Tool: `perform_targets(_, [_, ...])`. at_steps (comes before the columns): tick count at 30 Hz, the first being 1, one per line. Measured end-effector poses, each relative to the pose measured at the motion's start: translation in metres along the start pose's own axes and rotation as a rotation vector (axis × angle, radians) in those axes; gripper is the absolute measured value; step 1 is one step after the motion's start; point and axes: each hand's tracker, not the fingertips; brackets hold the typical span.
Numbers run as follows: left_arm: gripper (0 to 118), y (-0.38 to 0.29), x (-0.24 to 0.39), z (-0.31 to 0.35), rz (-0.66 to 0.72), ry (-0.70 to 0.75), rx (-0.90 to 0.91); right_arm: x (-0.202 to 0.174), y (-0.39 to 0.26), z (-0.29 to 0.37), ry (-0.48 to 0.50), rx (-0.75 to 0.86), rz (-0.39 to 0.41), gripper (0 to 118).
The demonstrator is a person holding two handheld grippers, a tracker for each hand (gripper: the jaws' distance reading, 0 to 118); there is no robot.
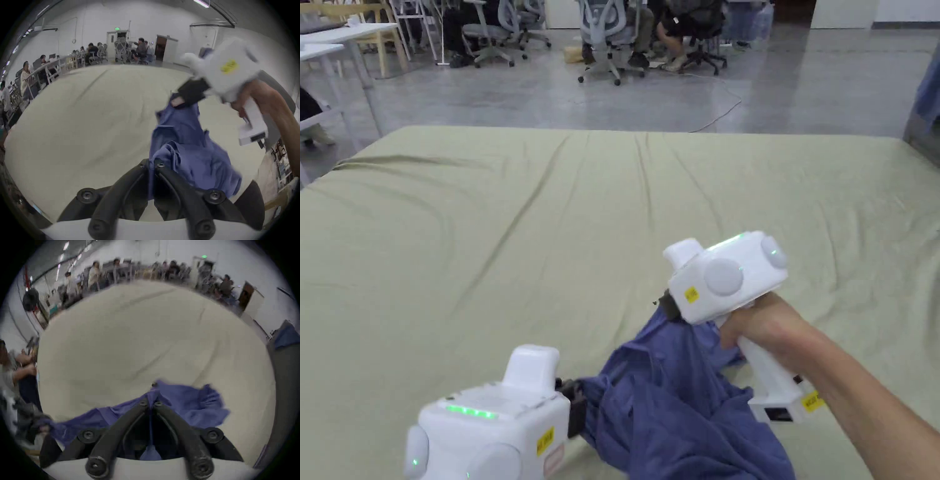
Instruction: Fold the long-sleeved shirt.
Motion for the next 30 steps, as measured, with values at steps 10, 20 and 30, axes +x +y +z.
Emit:
perform_targets(10, [1,0.248,0.031,0.020,-0.172,0.089,0.397,0.095,0.083,0.205,-0.182,0.415,-0.101,0])
perform_targets(20, [1,0.457,0.101,0.095,-0.197,0.156,0.656,0.127,0.207,0.330,-0.457,0.677,-0.139,0])
perform_targets(30, [1,0.464,0.115,0.089,-0.168,0.131,0.646,0.161,0.210,0.334,-0.447,0.669,-0.249,0])
